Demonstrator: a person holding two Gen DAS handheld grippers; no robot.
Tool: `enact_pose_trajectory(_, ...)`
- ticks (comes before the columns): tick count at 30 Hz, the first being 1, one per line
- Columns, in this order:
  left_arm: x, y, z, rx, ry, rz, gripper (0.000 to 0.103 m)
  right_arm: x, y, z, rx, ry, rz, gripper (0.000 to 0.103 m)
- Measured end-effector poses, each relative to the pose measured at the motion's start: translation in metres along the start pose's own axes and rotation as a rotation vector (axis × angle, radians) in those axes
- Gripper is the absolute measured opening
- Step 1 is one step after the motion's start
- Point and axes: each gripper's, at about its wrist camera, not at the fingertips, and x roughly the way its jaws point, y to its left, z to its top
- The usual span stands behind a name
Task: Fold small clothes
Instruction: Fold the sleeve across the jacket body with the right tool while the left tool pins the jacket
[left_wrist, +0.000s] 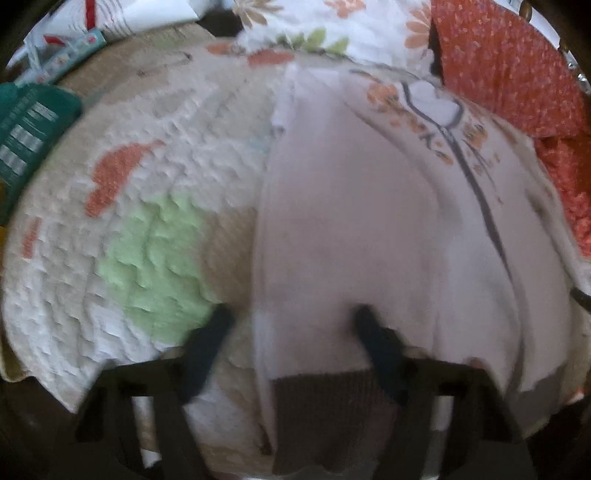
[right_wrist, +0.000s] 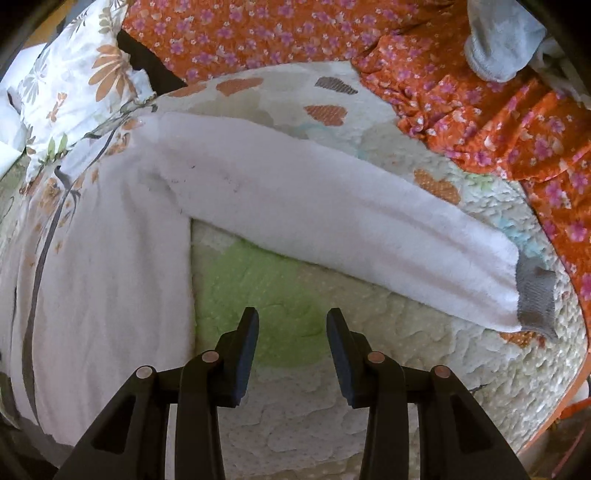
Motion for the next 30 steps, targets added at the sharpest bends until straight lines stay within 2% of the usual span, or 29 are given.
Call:
enact_pose_trajectory(1, -0.005, 0.003, 0.003, -0.013, -0.008, -0.016, 0.006, 0.0, 0.005, 0.004, 0.003, 0.004, -0.019, 0.041)
enact_pose_trajectory(4, -0.019, 0.022, 0.007, -0.121, -0.028, -0.065, 0.006, 0.001, -0.006, 0.001, 0.019, 0.008, -0.054, 0.041)
enact_pose_trajectory(6, -0.026, 0.038, 0.007, -0.178, -0.047, -0.045, 0.003, 0.002, -0.001, 0.003, 0.039, 0.007, -0.082, 0.041)
enact_pose_trajectory(8, -0.033, 0.059, 0.011, -0.232, -0.088, 0.065, 0.002, 0.001, 0.001, 0.003, 0.053, 0.005, -0.093, 0.041)
enact_pose_trajectory(11, -0.041, 0.098, 0.012, -0.348, -0.106, 0.173, 0.002, -0.001, 0.004, 0.004, 0.064, -0.001, -0.099, 0.041)
enact_pose_trajectory(16, -0.05, 0.143, 0.007, -0.482, -0.131, 0.353, 0.003, 0.0, 0.01, 0.002, 0.042, -0.001, -0.097, 0.041)
enact_pose_trajectory(20, -0.056, 0.167, 0.005, -0.579, -0.159, 0.453, 0.003, -0.001, 0.011, 0.001, 0.033, -0.008, -0.095, 0.041)
enact_pose_trajectory(22, -0.068, 0.178, -0.003, -0.631, -0.197, 0.451, 0.004, -0.002, 0.012, 0.002, 0.039, -0.012, -0.095, 0.041)
enact_pose_trajectory(24, -0.074, 0.176, -0.004, -0.646, -0.23, 0.394, 0.006, -0.002, 0.011, 0.001, 0.049, -0.014, -0.09, 0.041)
enact_pose_trajectory(25, -0.077, 0.171, -0.003, -0.627, -0.24, 0.353, 0.013, -0.002, 0.011, 0.001, 0.054, -0.013, -0.083, 0.041)
enact_pose_trajectory(26, -0.078, 0.163, -0.002, -0.598, -0.246, 0.311, 0.027, -0.003, 0.01, 0.001, 0.06, -0.013, -0.07, 0.041)
enact_pose_trajectory(28, -0.076, 0.142, 0.003, -0.534, -0.255, 0.216, 0.043, -0.003, 0.011, 0.002, 0.072, -0.008, -0.032, 0.041)
enact_pose_trajectory(30, -0.07, 0.113, 0.005, -0.433, -0.239, 0.144, 0.044, -0.004, 0.013, 0.0, 0.08, -0.005, 0.03, 0.041)
